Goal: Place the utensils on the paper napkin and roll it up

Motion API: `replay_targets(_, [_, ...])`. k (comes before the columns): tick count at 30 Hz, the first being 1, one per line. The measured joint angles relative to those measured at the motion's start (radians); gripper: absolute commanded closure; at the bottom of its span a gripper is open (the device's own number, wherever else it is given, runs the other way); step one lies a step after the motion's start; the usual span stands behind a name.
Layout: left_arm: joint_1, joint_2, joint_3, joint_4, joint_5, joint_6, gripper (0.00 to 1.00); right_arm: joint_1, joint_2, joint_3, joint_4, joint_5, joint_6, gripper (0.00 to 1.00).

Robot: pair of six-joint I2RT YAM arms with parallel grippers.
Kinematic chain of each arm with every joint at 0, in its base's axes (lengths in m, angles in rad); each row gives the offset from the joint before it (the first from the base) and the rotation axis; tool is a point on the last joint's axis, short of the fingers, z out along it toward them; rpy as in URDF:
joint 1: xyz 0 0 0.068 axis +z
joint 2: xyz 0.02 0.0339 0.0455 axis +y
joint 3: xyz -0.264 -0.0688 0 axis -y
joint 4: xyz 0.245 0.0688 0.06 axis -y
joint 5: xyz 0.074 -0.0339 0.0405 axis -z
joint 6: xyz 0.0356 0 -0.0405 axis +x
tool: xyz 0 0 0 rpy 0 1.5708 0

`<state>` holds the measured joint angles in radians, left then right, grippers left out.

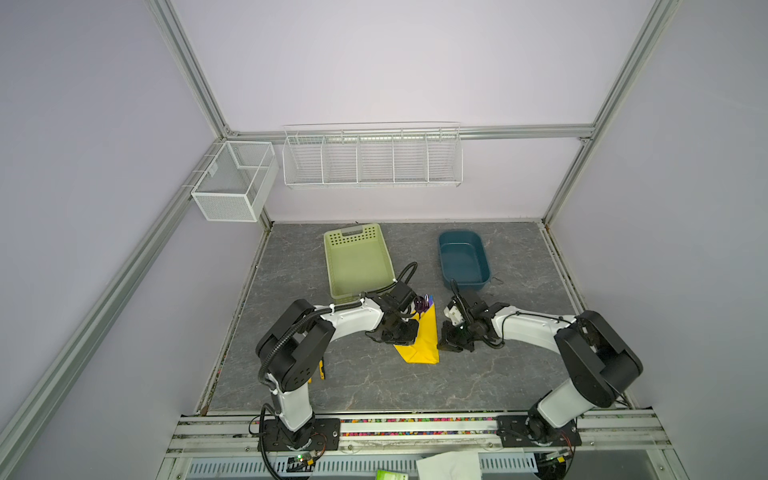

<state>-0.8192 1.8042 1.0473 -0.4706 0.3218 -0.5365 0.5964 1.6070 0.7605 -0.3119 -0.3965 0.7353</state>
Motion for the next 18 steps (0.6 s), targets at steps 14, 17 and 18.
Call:
replay_targets(14, [0.0,0.0,0.0,0.0,0.0,0.0,1.0,-0.003,-0.006,0.088,-0.027,0.002,-0.018,0.94])
replay_targets(17, [0.0,0.0,0.0,0.0,-0.001,0.0,1.0,-0.007,0.019,0.095,-0.019,0.0,-0.023,0.93])
replay_targets(18, [0.0,0.0,0.0,0.0,-0.001,0.0,1.0,-0.007,0.029,0.094,-0.021,0.0,-0.025,0.93])
